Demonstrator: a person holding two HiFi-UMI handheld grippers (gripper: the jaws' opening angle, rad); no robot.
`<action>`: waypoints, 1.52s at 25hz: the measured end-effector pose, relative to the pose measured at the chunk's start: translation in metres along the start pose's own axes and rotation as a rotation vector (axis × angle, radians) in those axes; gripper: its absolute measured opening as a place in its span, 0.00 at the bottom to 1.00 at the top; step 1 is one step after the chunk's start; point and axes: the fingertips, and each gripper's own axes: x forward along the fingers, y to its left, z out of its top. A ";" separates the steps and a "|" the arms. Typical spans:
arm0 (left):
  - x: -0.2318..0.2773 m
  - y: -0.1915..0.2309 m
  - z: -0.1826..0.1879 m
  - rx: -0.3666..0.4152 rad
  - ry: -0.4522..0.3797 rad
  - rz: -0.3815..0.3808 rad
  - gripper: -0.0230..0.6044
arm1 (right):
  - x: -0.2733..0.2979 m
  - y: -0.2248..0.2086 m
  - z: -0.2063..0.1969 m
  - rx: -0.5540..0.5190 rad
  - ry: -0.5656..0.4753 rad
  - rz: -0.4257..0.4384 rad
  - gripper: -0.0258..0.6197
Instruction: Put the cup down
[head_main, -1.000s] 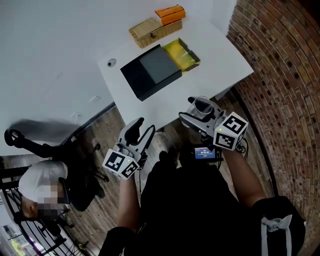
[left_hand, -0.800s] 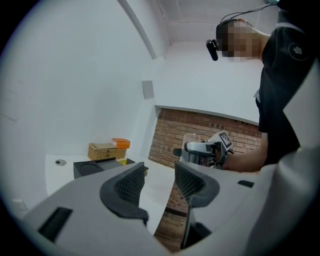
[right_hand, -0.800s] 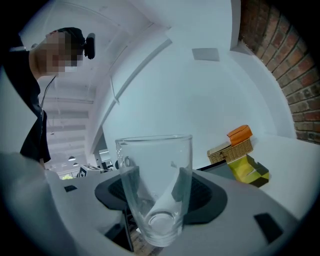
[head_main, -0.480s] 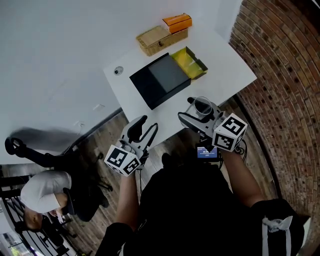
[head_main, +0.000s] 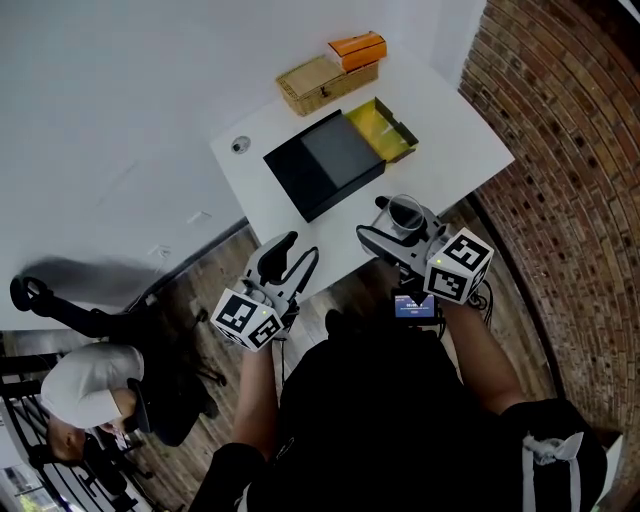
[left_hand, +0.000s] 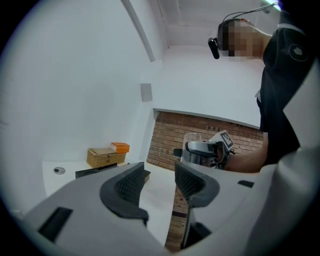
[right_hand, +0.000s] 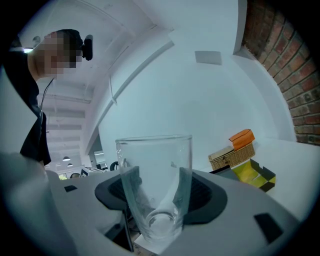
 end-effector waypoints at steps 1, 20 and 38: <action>0.000 0.001 0.000 0.000 -0.001 0.004 0.35 | 0.000 0.000 0.000 0.002 -0.001 0.001 0.49; -0.010 0.007 -0.012 -0.037 0.022 0.075 0.35 | 0.019 -0.046 -0.012 -0.114 0.142 0.003 0.49; -0.073 0.025 -0.052 -0.196 0.072 0.256 0.35 | 0.194 -0.098 -0.054 -0.132 0.198 0.057 0.49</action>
